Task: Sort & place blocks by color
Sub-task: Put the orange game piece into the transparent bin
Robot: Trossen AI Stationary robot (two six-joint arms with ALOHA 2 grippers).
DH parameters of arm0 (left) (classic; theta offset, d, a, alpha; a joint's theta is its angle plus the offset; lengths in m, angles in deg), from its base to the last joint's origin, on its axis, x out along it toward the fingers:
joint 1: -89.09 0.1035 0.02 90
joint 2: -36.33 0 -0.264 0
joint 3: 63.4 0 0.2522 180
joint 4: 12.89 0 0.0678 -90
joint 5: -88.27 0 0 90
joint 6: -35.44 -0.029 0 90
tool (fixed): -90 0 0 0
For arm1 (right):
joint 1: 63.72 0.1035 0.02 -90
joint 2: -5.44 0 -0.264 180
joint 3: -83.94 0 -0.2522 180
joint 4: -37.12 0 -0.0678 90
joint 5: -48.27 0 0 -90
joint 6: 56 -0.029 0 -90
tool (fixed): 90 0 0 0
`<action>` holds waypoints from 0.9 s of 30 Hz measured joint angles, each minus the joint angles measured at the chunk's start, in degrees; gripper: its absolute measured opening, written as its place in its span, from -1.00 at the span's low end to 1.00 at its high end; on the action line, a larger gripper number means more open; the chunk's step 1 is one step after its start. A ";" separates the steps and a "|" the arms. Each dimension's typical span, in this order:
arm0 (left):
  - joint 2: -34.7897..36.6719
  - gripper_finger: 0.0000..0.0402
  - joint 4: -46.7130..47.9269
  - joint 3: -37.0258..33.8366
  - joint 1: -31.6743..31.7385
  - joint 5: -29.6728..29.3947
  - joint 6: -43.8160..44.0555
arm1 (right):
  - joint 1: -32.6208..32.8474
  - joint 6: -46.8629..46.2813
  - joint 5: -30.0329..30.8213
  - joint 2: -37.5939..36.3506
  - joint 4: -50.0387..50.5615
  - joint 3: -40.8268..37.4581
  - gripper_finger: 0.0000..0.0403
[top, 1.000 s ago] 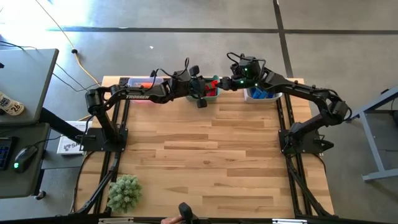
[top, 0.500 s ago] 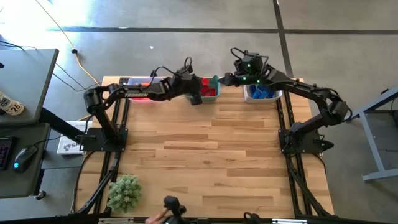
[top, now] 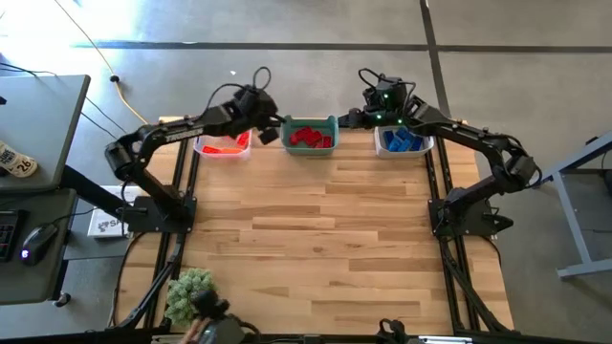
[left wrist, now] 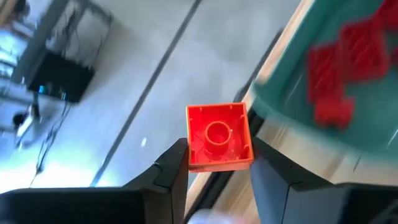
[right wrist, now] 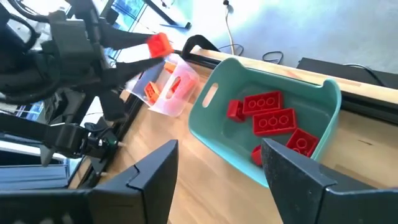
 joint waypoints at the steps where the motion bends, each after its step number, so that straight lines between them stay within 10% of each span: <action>1: 1.00 -0.45 2.45 0.00 0.65 -0.41 0.12 | -0.10 0.01 0.00 0.00 0.00 0.00 0.08; 13: 5.65 -0.39 26.34 -0.02 7.37 -1.18 1.92 | -0.79 1.52 0.00 0.00 0.00 0.00 0.08; 27: 5.63 -0.24 29.88 -0.02 9.75 3.65 6.94 | -0.79 1.52 0.00 0.00 0.01 0.00 0.08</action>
